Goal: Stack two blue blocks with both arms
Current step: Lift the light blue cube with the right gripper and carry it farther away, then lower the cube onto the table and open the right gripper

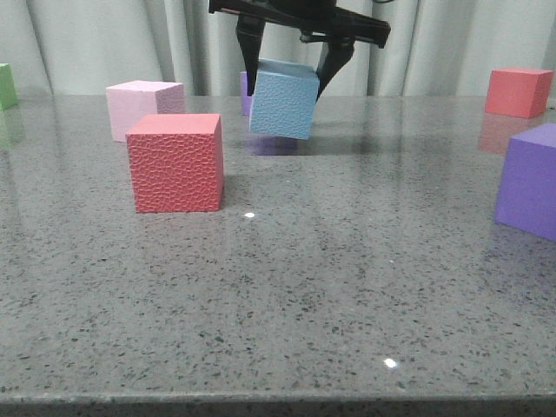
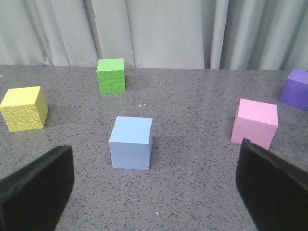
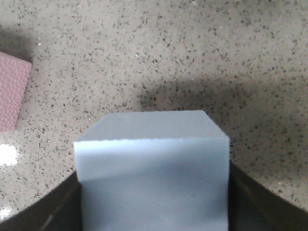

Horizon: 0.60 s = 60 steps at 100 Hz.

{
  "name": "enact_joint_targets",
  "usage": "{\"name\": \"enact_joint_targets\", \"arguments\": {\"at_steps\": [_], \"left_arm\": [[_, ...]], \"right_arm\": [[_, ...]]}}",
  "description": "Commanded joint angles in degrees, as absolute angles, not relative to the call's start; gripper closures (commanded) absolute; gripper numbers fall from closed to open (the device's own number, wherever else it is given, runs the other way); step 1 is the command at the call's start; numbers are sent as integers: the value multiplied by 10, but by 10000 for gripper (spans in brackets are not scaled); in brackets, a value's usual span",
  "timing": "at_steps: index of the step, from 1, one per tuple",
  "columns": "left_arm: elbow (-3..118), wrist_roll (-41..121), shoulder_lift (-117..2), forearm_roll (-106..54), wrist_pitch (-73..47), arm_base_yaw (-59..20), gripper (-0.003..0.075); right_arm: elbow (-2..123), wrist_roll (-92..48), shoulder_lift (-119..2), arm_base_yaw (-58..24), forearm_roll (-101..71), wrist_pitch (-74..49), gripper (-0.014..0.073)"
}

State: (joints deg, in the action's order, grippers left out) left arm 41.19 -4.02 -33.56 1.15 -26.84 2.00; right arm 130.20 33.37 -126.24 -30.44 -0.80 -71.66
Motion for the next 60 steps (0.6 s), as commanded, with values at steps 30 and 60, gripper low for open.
{"name": "enact_joint_targets", "arguments": {"at_steps": [30, 60], "left_arm": [[431, -44, -340, 8, -227, 21, 58], [431, -44, -340, 8, -227, 21, 58]], "right_arm": [[1322, 326, -1226, -302, -24, -728, 267], [1322, 326, -1231, -302, -30, -732, 247]]}}
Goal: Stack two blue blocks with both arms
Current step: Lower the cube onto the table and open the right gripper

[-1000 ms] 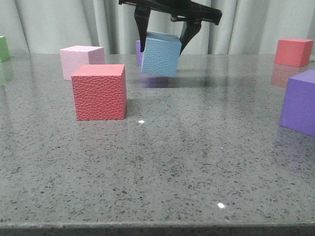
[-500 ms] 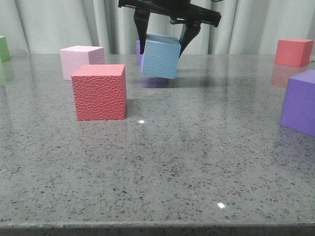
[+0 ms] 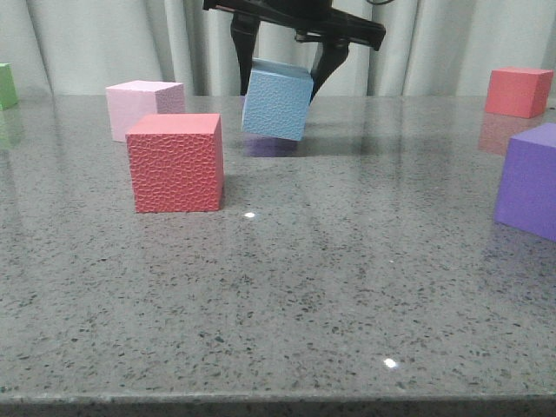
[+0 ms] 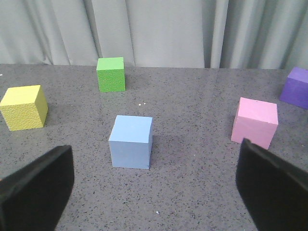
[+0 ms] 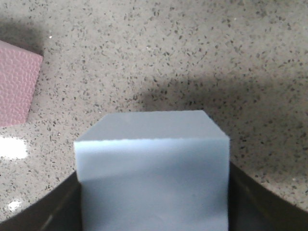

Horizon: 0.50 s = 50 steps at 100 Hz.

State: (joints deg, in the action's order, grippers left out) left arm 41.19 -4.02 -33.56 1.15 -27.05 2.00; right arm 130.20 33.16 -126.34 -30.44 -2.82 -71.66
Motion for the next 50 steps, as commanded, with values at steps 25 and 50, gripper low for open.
{"name": "enact_joint_targets", "arguments": {"at_steps": [25, 50], "left_arm": [[431, -44, -340, 8, -226, 21, 58], [431, -44, -340, 8, -227, 21, 58]], "right_arm": [[1322, 344, -1241, -302, -53, -744, 43], [1322, 344, -1239, -302, -48, -746, 45]]}}
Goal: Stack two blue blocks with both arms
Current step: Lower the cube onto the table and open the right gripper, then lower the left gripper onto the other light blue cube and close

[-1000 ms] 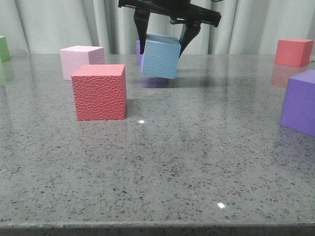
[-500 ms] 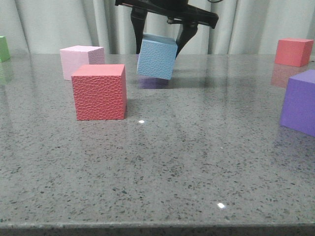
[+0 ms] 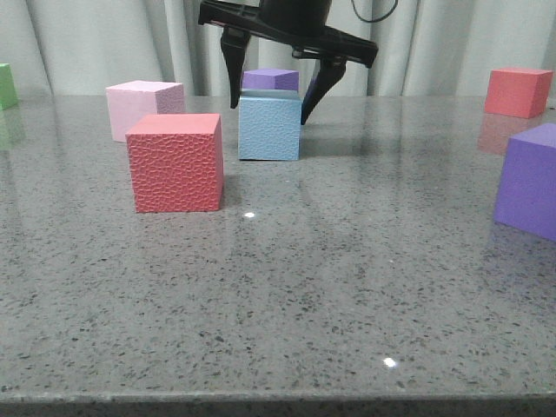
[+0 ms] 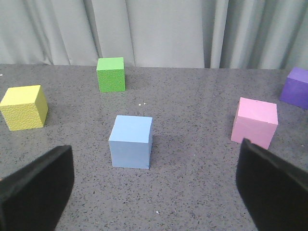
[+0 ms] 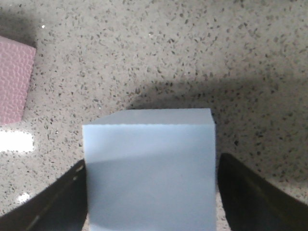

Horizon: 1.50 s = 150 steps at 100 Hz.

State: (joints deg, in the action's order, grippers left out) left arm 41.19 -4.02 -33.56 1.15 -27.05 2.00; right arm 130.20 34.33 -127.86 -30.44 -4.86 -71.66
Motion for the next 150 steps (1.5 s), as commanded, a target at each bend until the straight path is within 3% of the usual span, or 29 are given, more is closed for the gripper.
{"name": "enact_joint_targets", "arguments": {"at_steps": [1, 42, 67, 126, 150], "left_arm": [[431, -44, -340, 8, -227, 21, 58], [433, -59, -343, 8, -240, 21, 58], [492, -61, -420, 13, -287, 21, 58], [742, -47, -717, 48, -448, 21, 58], [831, -42, -811, 57, -506, 21, 58]], "right_arm": [[1322, 344, -1239, -302, -48, -746, 45], [1322, 307, -1161, -318, 0, -745, 45], [1290, 289, -1077, -365, 51, -741, 45], [852, 287, -753, -397, 77, -543, 45], [752, 287, -660, -397, 61, -504, 45]]}}
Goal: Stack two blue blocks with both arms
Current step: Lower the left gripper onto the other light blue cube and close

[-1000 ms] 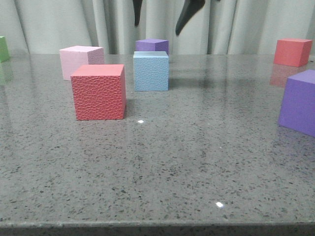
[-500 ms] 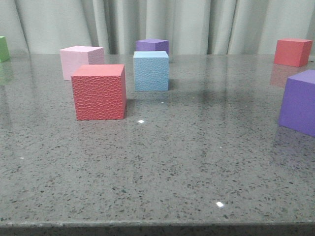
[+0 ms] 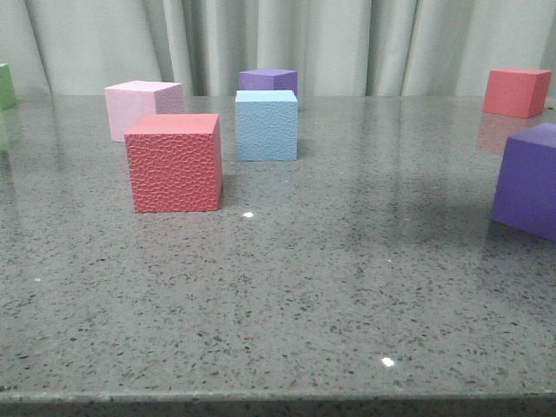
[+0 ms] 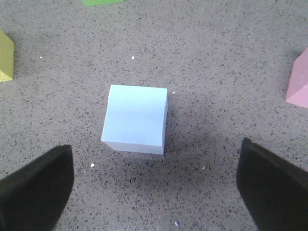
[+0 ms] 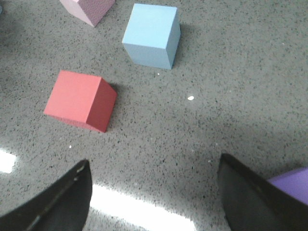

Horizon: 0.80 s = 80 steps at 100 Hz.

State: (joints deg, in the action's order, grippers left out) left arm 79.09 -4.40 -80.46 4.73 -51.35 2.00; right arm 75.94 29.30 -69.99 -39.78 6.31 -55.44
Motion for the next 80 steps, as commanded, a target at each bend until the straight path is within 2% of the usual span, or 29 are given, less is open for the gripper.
{"name": "enact_joint_targets", "arguments": {"at_steps": [1, 36, 60, 80], "left_arm": [[833, -42, -815, 58, -507, 21, 58], [872, -42, -898, 85, -509, 21, 58], [890, -42, -932, 76, -510, 54, 58], [890, 35, -947, -32, -507, 84, 58]], "right_arm": [[751, 287, -657, -397, 60, -503, 45], [743, 287, -641, -397, 54, -501, 45], [743, 287, -641, -397, 54, -501, 45], [743, 287, -641, -397, 54, -501, 45]]}}
